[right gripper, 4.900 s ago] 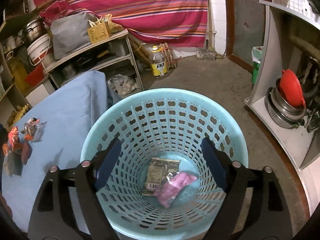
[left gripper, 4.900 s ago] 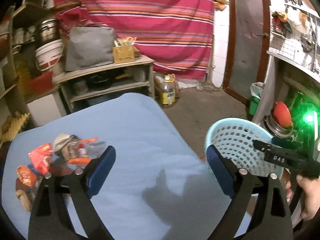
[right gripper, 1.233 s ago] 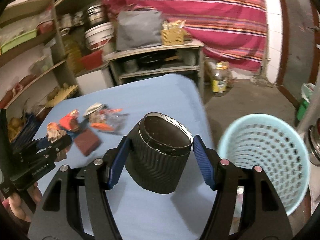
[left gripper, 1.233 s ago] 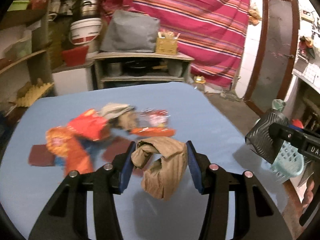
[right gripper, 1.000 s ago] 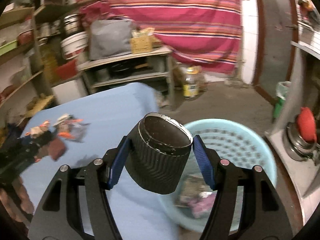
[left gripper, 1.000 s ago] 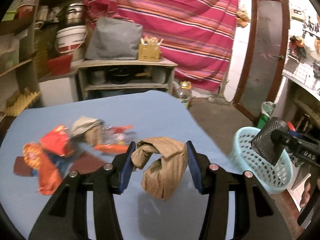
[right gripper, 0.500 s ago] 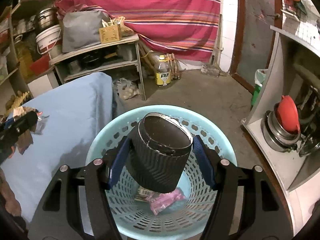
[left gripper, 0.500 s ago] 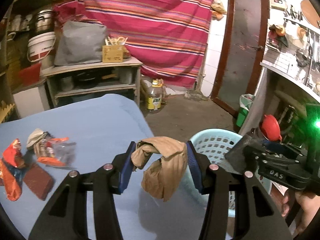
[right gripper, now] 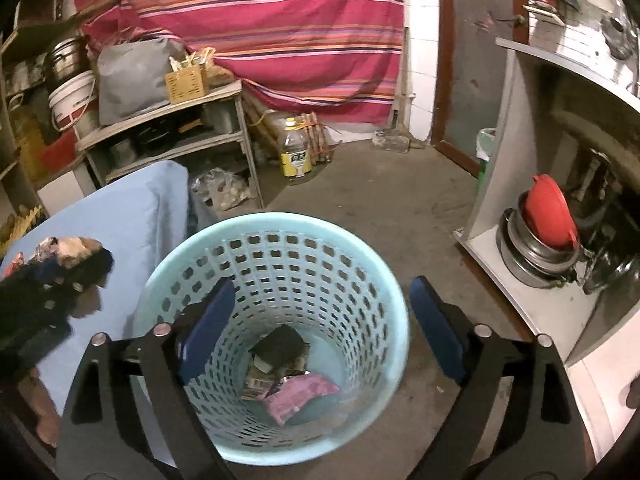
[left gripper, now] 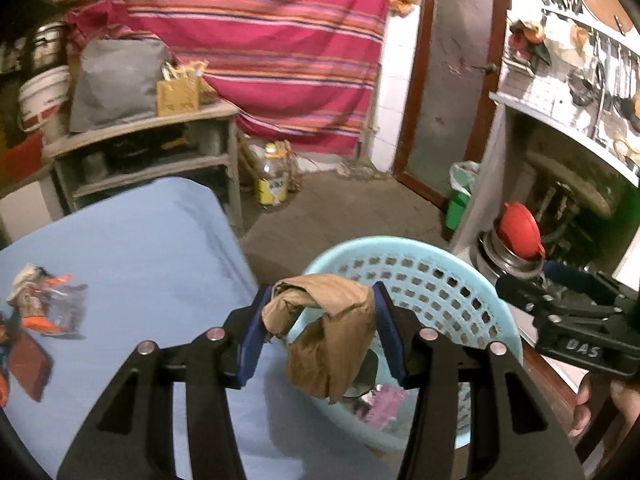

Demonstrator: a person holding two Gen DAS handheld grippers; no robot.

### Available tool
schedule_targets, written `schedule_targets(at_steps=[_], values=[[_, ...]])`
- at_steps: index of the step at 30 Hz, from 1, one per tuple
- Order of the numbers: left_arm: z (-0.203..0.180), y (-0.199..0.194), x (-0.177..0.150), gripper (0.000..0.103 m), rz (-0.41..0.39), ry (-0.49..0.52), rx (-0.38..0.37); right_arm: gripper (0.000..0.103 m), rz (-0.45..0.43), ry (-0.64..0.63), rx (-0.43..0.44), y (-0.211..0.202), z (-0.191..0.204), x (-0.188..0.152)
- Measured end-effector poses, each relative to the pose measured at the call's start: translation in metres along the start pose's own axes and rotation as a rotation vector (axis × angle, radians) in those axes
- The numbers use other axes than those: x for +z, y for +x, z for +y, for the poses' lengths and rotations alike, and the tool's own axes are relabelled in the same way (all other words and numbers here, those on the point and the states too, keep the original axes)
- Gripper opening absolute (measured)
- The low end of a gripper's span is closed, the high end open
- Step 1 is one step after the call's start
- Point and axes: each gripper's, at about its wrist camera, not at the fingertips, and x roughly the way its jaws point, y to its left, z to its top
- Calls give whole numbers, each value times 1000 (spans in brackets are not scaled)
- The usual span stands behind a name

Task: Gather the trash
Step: 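Carry the brown paper and black cup to the blue basket and release them, then move both open tools back over the table toward the remaining trash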

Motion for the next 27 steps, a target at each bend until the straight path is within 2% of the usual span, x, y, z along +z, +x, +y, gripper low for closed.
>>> schedule_targets(at_steps=[8, 12, 16, 20, 27], values=[[-33, 34, 4, 54, 57, 40, -51, 90, -9, 58, -20, -2, -20, 0], [-37, 44, 2, 72, 74, 47, -47, 90, -8, 87, -28, -2, -30, -2], [-34, 47, 0, 73, 86, 42, -29, 90, -5, 107, -27, -2, -35, -2], [-18, 34, 0, 77, 80, 17, -5, 90, -14, 88, -24, -4, -25, 1], [37, -22, 0, 82, 15, 13, 105, 93, -11, 32, 12, 0, 14, 3]])
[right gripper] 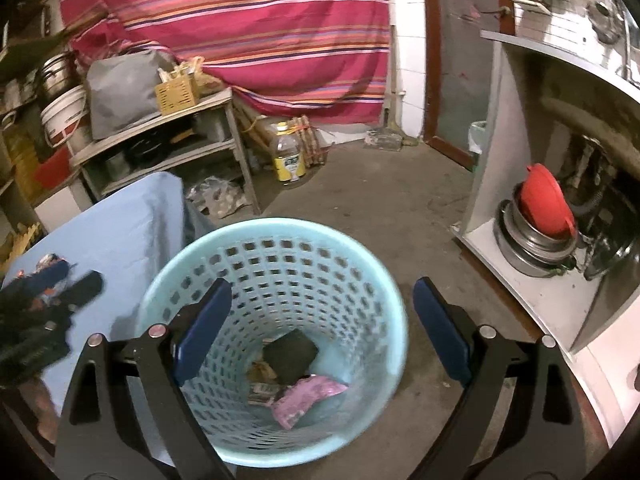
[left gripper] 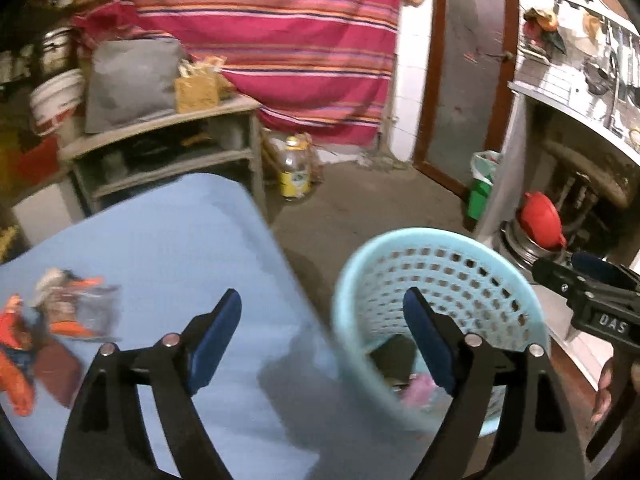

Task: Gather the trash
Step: 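Move both open tools back over the table toward the remaining trash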

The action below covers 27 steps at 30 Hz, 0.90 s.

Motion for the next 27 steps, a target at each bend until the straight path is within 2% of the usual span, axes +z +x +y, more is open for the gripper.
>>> schedule_targets(at_steps=[2, 4, 7, 12, 21, 27], values=[[22, -16, -3, 83, -22, 3, 62, 94, -5, -13, 28, 1, 15, 0], [43, -34, -7, 93, -50, 1, 140, 94, -5, -27, 57, 3, 35, -1], [76, -57, -16, 94, -75, -9, 208, 98, -17, -54, 105, 4, 67, -6], [145, -83, -39, 94, -80, -80, 326, 98, -5, -121, 181, 15, 126, -14], [253, -107, -87, 94, -38, -188, 429, 99, 20, -196, 297, 28, 217, -35], [312, -129, -109, 94, -69, -232, 523, 99, 8, -280, 337, 26, 269, -53]])
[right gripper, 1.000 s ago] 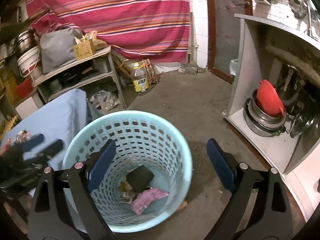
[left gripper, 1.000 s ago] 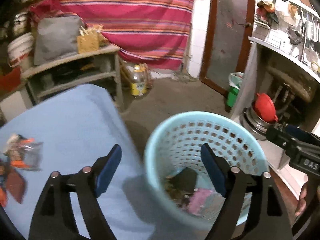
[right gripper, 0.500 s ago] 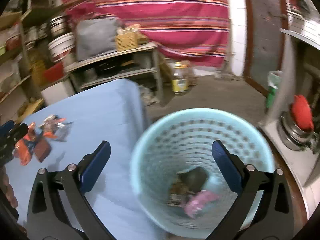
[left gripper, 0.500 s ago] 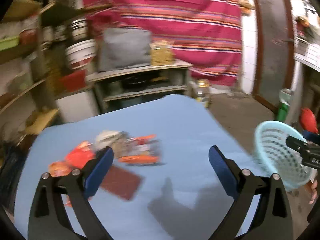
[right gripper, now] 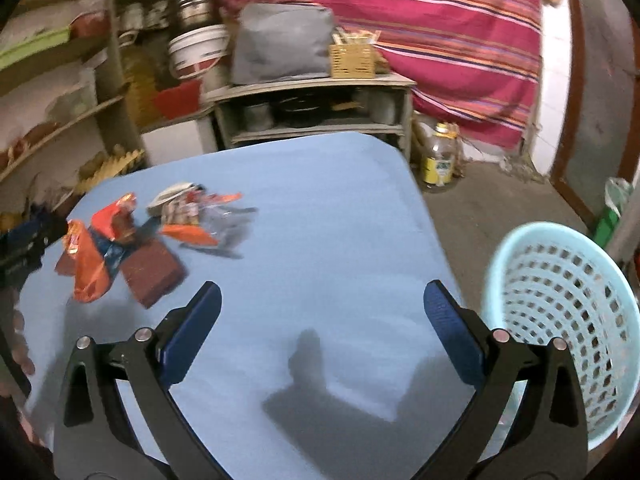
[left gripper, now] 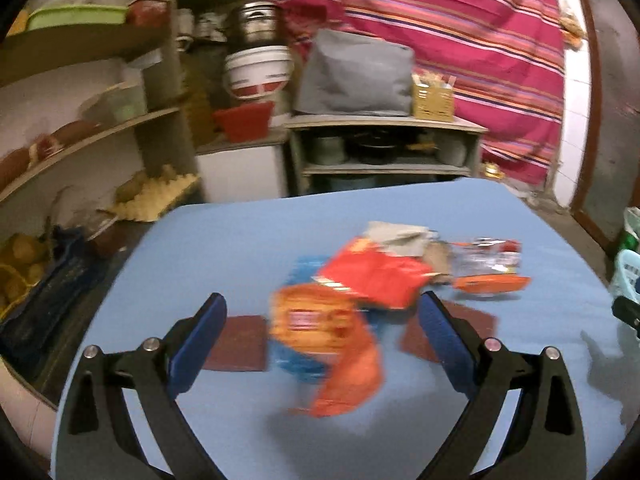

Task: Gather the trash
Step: 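Move both open tools back over the table toward the remaining trash, then grasp the brown scouring pad with the left tool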

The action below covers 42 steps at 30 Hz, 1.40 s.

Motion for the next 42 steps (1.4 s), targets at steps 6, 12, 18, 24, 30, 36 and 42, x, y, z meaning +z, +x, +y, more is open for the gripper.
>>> schedule_targets(at_steps=[6, 12, 18, 24, 30, 36, 42], values=[[45, 20, -17, 94, 68, -29, 84, 99, 43, -3, 60, 25, 36, -1], [76, 45, -29, 94, 130, -75, 101, 99, 55, -85, 56, 38, 71, -1], [80, 63, -31, 94, 195, -107, 66, 99, 89, -89, 67, 53, 79, 0], [72, 95, -36, 94, 366, -74, 23, 99, 107, -29, 100, 63, 79, 3], [80, 102, -38, 94, 388, -118, 5, 99, 124, -52, 108, 71, 93, 4], [77, 101, -36, 93, 381, -102, -14, 99, 153, -76, 116, 78, 107, 4], [87, 102, -33, 84, 353, -108, -41, 99, 206, -104, 133, 90, 123, 4]])
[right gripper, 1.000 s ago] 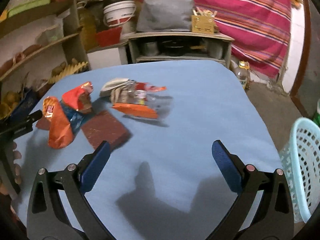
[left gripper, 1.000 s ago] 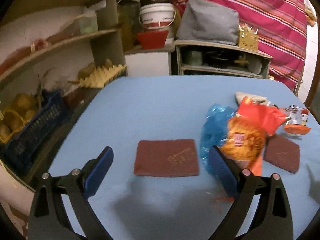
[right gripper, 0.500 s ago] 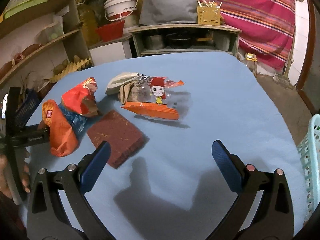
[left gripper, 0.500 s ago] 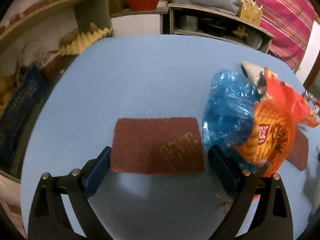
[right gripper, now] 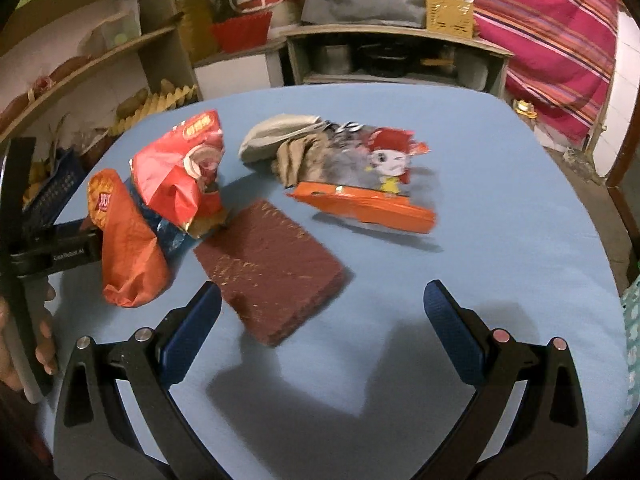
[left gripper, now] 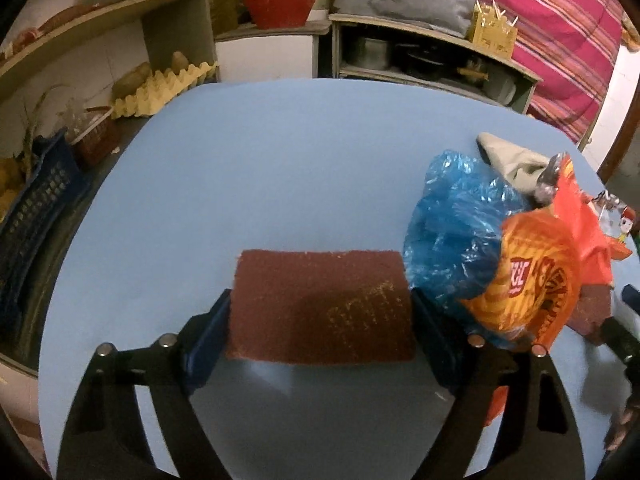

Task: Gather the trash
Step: 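Grasp the brown scouring pad with the left tool, then lift the brown pad with the left tool while the right tool grasps the second brown pad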

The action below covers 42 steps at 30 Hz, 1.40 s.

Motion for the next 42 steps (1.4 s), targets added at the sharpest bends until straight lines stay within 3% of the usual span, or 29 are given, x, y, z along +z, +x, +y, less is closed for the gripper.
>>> schedule_targets(at_steps=[7, 19, 34, 37, 39, 42], values=[[2, -21, 0, 84, -118, 47, 88, 99, 68, -20, -12, 22, 12, 8], [10, -66, -4, 84, -272, 49, 123, 99, 87, -73, -20, 35, 33, 16], [14, -74, -7, 84, -287, 29, 98, 98, 76, -73, -30, 36, 29, 18], [15, -77, -7, 84, -290, 23, 95, 91, 73, -74, -13, 36, 29, 18], [15, -80, -7, 84, -297, 20, 93, 81, 69, -93, 0, 34, 35, 17], [15, -82, -8, 84, -305, 22, 96, 80, 52, -126, 4, 29, 42, 15]])
